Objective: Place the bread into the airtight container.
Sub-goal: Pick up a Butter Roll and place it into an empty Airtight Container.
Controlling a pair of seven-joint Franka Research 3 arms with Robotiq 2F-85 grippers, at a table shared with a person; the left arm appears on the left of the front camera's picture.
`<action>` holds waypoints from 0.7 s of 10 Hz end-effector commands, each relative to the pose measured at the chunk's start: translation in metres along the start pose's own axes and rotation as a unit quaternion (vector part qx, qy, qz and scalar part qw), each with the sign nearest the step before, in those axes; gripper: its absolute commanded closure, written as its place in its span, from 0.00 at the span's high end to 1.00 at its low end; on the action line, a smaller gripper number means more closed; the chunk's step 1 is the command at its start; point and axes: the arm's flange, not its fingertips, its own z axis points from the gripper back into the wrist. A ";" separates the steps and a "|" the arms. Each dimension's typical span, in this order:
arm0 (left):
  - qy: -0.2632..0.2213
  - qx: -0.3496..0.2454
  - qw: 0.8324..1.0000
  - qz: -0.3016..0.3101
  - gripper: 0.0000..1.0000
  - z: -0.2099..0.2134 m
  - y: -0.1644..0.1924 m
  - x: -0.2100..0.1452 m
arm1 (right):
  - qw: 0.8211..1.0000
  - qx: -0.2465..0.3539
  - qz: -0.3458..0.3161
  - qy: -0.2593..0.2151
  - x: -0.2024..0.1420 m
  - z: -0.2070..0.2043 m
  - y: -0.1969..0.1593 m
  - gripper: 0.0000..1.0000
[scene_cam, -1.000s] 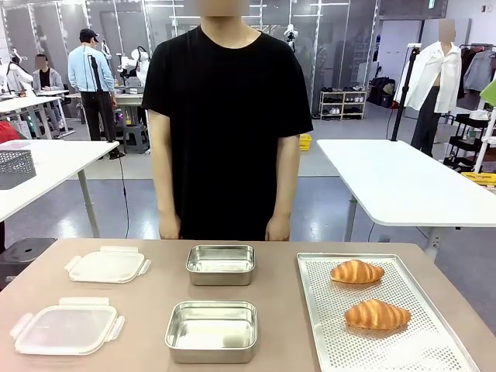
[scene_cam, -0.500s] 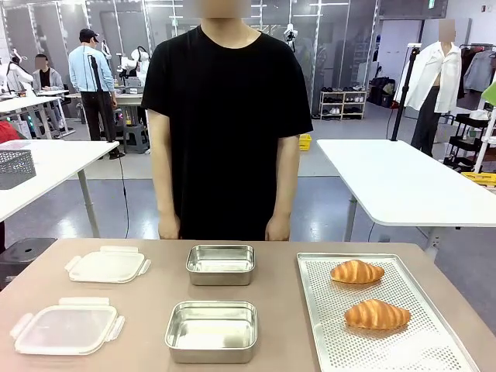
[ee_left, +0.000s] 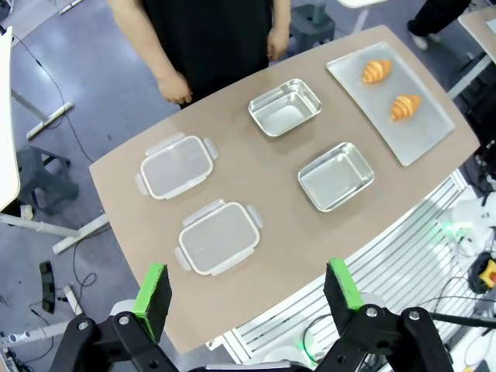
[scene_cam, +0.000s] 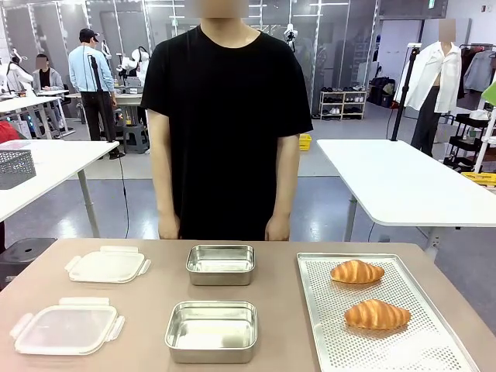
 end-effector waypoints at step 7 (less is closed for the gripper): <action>0.000 0.001 1.000 -0.003 1.00 0.002 0.000 0.002 | 0.926 0.056 0.362 0.091 0.017 -0.074 0.004 1.00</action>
